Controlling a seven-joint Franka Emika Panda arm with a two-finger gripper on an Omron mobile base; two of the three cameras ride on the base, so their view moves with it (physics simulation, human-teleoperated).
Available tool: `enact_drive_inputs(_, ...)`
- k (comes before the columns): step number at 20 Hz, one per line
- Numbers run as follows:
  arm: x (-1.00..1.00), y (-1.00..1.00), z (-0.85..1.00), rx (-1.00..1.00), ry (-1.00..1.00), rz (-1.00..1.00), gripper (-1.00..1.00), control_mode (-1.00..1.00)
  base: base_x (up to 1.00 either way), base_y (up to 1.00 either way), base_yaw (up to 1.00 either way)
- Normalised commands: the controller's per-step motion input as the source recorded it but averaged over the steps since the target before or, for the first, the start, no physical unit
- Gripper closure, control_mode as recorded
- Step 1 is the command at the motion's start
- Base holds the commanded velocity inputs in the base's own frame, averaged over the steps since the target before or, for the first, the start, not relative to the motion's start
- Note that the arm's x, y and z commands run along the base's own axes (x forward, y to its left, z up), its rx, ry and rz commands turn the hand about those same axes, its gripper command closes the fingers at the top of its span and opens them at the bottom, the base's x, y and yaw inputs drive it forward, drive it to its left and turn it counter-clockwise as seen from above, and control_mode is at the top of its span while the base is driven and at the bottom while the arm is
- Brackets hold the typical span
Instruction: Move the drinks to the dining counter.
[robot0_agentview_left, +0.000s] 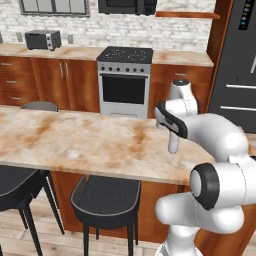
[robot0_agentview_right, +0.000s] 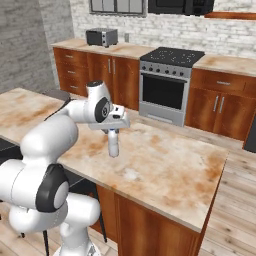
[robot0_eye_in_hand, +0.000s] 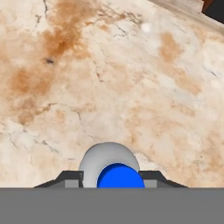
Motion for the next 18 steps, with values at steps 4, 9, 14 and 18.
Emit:
enact_drive_inputs(4,0.16,0.01,-0.31,0.00,0.00,0.00,1.00,-1.00,0.00,0.00,0.00)
enact_drive_inputs(9,0.15,0.00,-0.33,0.00,0.00,0.00,1.00,-1.00,0.00,0.00,0.00)
enact_drive_inputs(14,0.14,0.00,-0.30,0.00,0.00,0.00,1.00,-1.00,0.00,0.00,0.00)
enact_drive_inputs(18,0.10,0.00,-0.28,0.00,0.00,0.00,1.00,-1.00,0.00,0.00,0.00)
